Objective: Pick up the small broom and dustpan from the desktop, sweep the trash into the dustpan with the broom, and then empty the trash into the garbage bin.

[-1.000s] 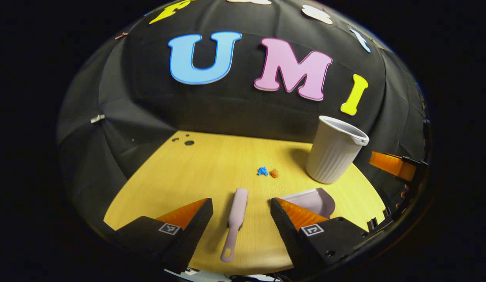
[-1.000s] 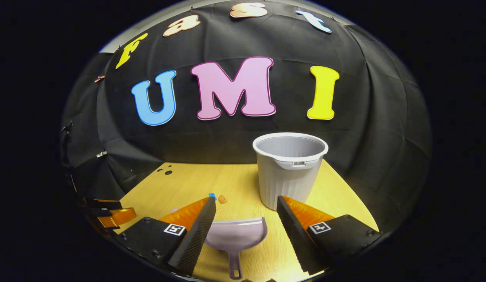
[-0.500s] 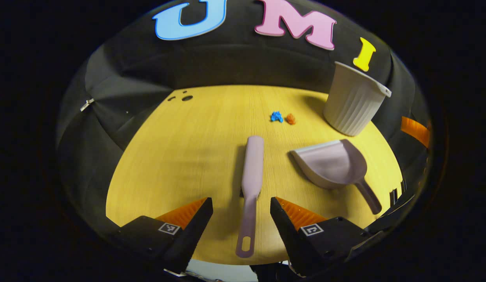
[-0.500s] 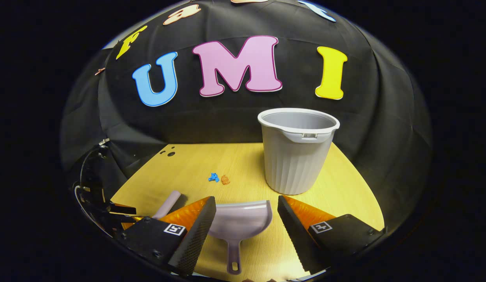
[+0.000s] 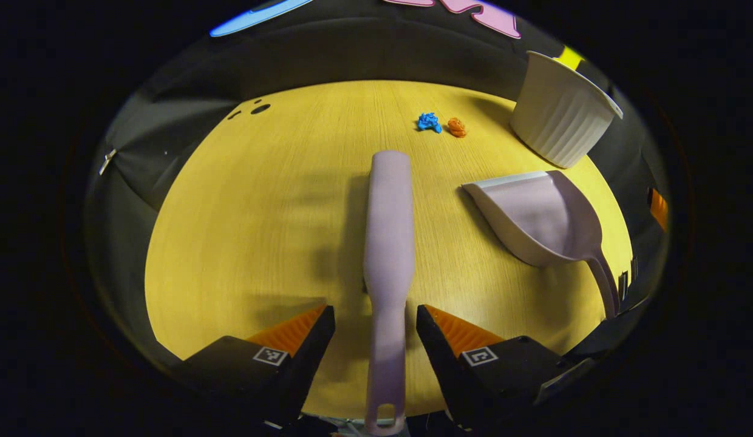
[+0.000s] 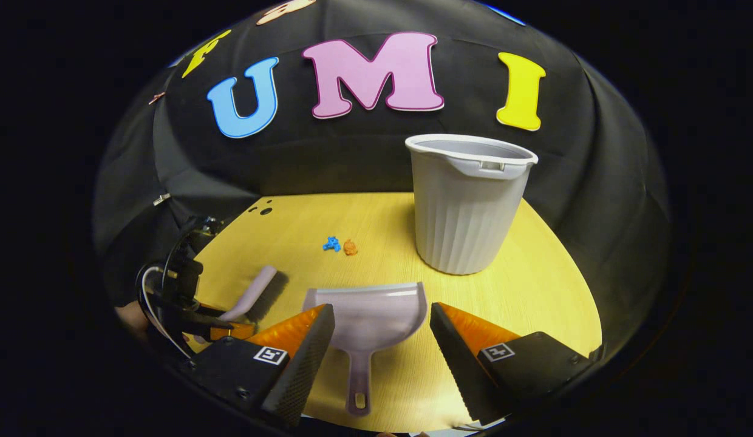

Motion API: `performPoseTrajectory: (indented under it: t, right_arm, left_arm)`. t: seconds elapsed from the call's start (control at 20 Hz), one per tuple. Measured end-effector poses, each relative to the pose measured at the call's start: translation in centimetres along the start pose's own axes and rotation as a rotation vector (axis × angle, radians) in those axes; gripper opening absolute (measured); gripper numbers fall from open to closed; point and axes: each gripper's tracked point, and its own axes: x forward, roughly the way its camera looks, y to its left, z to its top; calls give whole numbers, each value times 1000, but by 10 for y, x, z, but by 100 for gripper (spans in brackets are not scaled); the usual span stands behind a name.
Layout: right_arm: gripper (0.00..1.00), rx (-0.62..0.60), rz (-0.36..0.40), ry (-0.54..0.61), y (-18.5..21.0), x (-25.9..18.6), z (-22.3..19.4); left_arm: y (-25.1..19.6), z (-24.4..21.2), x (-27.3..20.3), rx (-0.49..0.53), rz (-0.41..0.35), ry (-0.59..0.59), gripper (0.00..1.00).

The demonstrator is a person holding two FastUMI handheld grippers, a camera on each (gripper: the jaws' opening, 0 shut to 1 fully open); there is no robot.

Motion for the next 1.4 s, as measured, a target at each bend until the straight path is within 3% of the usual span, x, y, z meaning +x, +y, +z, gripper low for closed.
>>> performPoseTrajectory:
  t: [0.25, 0.35, 0.5, 0.6, 0.8, 0.85, 0.95, 1.2, 1.3, 1.4]
  right_arm:
    - [99, 16, -2, 76, 1, 6, -28]
    - [99, 22, 1, 100, 3, 8, -35]
    - [99, 23, 8, 144, 7, 11, -47]
    - [99, 28, 12, 191, 12, 11, -58]
    - [99, 26, 35, 265, 21, 10, -75]
    - [99, 20, 40, 282, 21, 11, -79]
    - [99, 12, 39, 320, 23, 15, -87]
    - [99, 51, -1, 422, 14, 30, -116]
    - [99, 72, -17, 457, 10, 39, -126]
    - [99, 74, -32, 485, 6, 47, -135]
  left_arm:
    - [2, 3, 12, 23, 5, 8, 77]
    - [1, 2, 13, 46, 5, 14, 66]
    - [-5, 5, 16, 77, -4, -9, 38]
    - [-5, 7, 15, 95, -6, -27, 32]
    - [-3, 8, 12, 79, -14, -71, 26]
    - [-1, 10, 11, 70, -9, -88, 32]
    - [3, 16, 4, 56, -5, -126, 28]
    - [14, 34, -22, 20, -20, -182, 31]
    - [20, 45, -31, 15, -16, -206, 24]
    - [24, 55, -39, 1, -18, -223, 28]
